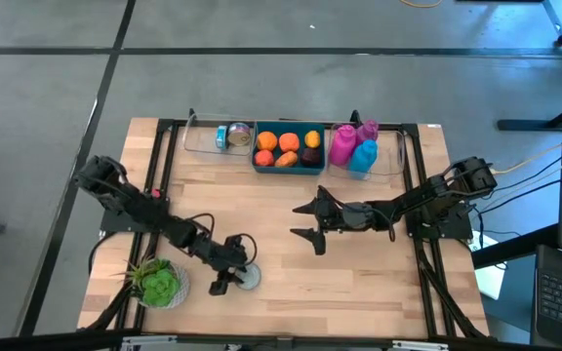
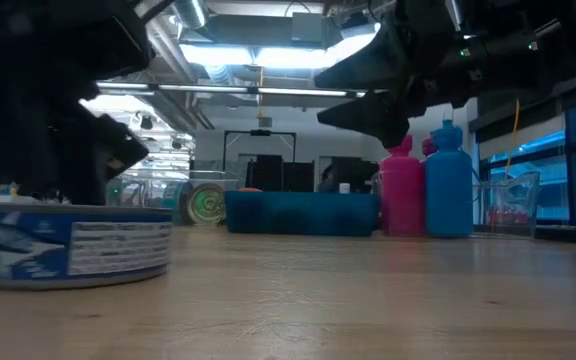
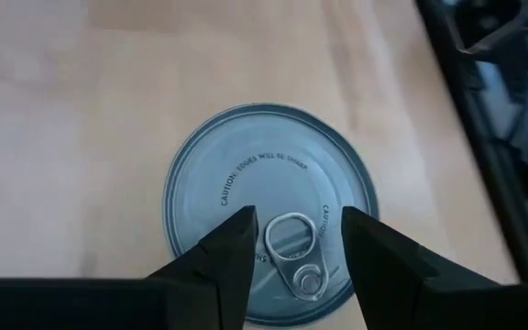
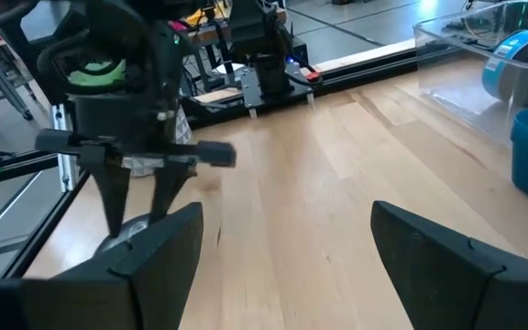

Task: Pick & Place Food Item
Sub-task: Put the blue tuna can into the left transparent bin

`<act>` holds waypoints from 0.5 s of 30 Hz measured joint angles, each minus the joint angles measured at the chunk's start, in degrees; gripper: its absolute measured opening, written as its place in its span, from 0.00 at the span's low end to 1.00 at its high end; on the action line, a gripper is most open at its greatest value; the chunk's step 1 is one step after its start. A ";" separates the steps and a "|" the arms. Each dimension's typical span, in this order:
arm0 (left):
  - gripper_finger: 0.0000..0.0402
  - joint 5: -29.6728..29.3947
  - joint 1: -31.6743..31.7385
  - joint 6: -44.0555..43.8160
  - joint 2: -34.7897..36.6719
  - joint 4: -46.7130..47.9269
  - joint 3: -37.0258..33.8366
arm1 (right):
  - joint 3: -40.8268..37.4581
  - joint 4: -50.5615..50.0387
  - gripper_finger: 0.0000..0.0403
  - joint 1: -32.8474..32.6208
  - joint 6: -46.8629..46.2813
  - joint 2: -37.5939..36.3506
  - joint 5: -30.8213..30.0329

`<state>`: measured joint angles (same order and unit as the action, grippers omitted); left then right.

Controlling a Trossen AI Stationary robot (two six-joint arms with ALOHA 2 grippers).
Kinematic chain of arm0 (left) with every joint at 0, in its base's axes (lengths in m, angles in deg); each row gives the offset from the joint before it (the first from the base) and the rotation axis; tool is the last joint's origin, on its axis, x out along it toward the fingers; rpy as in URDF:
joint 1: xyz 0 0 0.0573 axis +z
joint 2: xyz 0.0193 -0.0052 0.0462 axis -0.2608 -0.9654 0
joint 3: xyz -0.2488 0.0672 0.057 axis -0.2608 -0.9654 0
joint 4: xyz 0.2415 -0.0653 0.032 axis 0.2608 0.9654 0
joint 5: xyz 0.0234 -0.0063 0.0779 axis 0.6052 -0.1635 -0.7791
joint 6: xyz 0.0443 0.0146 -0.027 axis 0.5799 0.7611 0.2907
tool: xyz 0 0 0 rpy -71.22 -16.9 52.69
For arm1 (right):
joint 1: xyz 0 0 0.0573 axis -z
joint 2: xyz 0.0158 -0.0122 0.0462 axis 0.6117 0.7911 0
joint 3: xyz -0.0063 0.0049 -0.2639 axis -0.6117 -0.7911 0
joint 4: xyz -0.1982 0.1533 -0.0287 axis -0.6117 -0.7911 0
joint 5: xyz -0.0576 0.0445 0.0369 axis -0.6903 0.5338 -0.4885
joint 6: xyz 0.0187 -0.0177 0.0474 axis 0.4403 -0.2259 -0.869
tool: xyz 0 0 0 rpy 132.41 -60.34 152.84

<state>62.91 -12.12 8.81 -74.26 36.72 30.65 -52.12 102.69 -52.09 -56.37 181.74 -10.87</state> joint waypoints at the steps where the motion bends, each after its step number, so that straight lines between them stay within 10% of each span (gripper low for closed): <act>1: 0.39 -0.79 0.69 0.41 -0.01 0.35 0.00 | 0.00 -0.20 0.78 0.00 0.00 0.00 0.00; 15: 0.39 -10.96 14.01 7.92 -0.13 3.41 -0.15 | 0.00 -1.59 0.78 0.00 0.02 0.00 0.00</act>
<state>51.94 1.89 16.73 -74.39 40.13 30.50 -52.12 101.09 -52.09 -56.35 181.74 -10.87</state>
